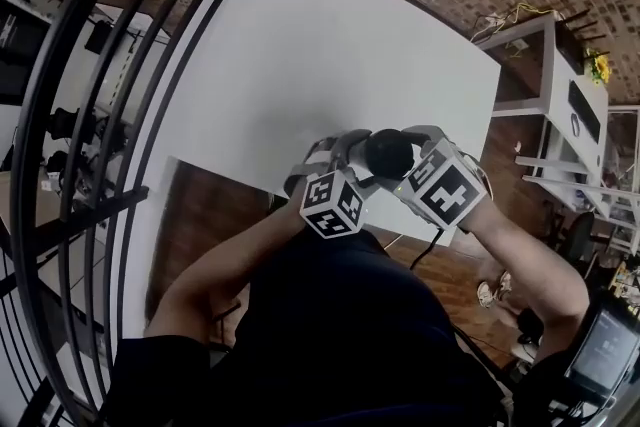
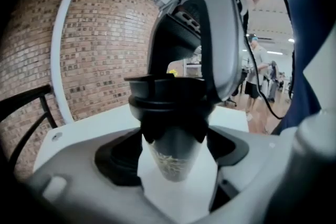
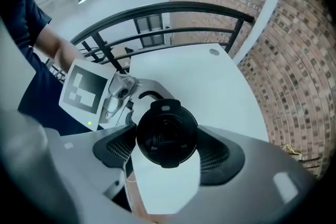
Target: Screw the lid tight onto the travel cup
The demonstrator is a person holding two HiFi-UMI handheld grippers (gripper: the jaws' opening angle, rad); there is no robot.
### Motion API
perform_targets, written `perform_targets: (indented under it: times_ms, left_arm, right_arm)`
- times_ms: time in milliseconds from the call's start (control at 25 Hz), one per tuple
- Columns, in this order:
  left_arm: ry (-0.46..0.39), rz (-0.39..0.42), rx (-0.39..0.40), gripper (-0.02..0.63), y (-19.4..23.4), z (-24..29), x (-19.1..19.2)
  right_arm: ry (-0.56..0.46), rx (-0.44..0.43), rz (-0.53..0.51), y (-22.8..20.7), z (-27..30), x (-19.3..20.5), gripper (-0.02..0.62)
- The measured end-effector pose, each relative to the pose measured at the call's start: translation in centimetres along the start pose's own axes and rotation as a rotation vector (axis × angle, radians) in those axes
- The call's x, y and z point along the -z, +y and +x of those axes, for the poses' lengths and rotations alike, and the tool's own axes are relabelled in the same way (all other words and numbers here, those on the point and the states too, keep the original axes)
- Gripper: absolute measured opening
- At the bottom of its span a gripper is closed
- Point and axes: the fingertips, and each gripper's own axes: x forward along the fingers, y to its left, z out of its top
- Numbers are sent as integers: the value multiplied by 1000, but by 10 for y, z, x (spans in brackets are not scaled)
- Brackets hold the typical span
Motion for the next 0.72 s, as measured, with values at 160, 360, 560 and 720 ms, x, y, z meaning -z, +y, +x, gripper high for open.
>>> perform_targets:
  times_ms: [160,360,560,720]
  left_arm:
    - [-26,1,48,384,-1,-5,2]
    - [-5,222,187,413,4,-6,1]
    - [6,253,241,396,-3,1,-4]
    - [19,213,182,385,0,2,1]
  right_arm:
    - [-40,-43,-253,12,-7,-4,428]
    - [29,-46,-718,7,-8,-4,437]
    - [52,-100,-712,12,0,1,374]
    - [25,-82,-394,4,-5,-4,371]
